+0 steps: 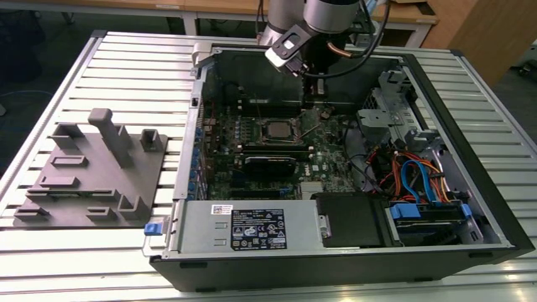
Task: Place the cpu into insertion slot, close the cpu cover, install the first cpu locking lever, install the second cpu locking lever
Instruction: 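Close the cpu cover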
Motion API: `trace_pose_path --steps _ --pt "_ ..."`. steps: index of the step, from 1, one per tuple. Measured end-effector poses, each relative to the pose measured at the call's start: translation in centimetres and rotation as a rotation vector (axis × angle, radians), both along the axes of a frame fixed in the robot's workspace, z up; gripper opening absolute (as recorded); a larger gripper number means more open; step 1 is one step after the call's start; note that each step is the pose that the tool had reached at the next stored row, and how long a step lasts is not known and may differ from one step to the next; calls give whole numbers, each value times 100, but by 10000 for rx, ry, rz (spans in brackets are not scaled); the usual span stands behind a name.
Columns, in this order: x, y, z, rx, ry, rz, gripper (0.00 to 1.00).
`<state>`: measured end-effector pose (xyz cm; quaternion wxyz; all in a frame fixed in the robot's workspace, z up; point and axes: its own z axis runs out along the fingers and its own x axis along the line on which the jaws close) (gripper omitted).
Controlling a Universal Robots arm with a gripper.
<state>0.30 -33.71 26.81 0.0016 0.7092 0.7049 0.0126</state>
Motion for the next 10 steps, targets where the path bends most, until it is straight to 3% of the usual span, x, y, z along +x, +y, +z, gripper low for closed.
trace_pose_path --steps 10 --pt "281 1 -32 4 -1 33 10"
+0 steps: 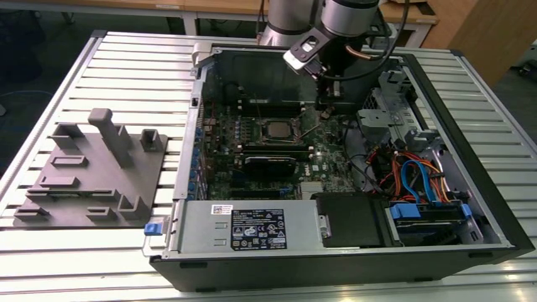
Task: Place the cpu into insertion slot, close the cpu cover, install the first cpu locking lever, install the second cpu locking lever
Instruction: 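Close the cpu cover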
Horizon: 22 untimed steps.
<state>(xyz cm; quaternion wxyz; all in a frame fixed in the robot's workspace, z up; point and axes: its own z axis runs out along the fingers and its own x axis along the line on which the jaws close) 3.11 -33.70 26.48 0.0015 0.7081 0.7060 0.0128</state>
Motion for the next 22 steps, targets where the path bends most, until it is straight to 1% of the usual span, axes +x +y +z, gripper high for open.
trace_pose_path --steps 6,11,13,15,19,22 --pt "141 0 -38 0 4 8 10" --pt "196 0 -127 0 43 9 10" --pt "195 0 -160 4 56 7 10" --pt "174 0 -179 22 57 10 10" --pt "75 -1 -188 59 58 12 10" --pt "68 0 -189 63 57 13 10"
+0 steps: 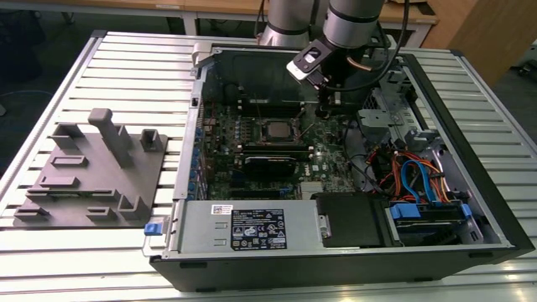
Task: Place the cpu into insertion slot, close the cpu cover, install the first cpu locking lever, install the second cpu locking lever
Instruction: 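Close the cpu cover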
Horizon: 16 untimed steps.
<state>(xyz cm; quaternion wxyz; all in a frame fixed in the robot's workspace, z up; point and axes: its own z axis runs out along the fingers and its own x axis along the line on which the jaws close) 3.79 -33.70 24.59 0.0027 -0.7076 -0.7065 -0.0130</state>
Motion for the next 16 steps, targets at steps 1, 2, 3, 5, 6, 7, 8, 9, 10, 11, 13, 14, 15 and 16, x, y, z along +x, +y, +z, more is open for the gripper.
trace_pose_path --steps 1,2,3,5,6,7,8,9,10,11,13,14,15,16 --pt "-2 0 0 -1 0 -1 10" --pt "-3 0 0 -1 0 -2 10" --pt "-5 0 0 -1 1 -3 10" --pt "-10 0 0 -2 0 -3 10" --pt "-12 0 0 -1 0 -1 10" --pt "-14 0 0 -1 0 -2 10" --pt "-15 0 0 -1 0 -1 10" --pt "-18 0 0 -1 0 -2 10" --pt "-21 0 -1 0 0 -2 10" --pt "-24 0 -1 -1 0 -2 10" --pt "-32 0 -1 -1 1 -2 10" --pt "-35 0 -2 -1 0 -2 10" --pt "-39 0 -2 -1 0 -2 10" --pt "-41 0 -3 -1 0 -1 10"
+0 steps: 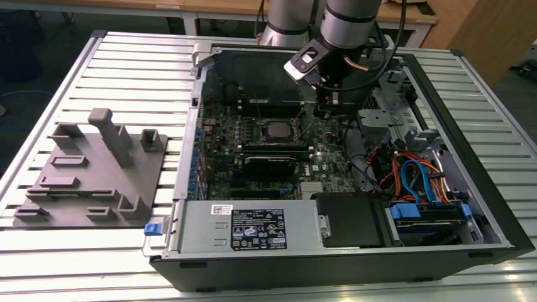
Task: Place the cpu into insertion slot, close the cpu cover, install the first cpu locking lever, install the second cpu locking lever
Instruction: 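Close the cpu cover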
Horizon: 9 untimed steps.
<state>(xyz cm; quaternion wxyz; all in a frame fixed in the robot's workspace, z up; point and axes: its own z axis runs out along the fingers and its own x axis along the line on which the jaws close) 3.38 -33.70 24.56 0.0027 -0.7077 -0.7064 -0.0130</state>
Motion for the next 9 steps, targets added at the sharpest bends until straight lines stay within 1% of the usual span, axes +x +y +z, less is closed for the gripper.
trace_pose_path --steps 9 --pt "-33 0 -6 0 0 0 10"
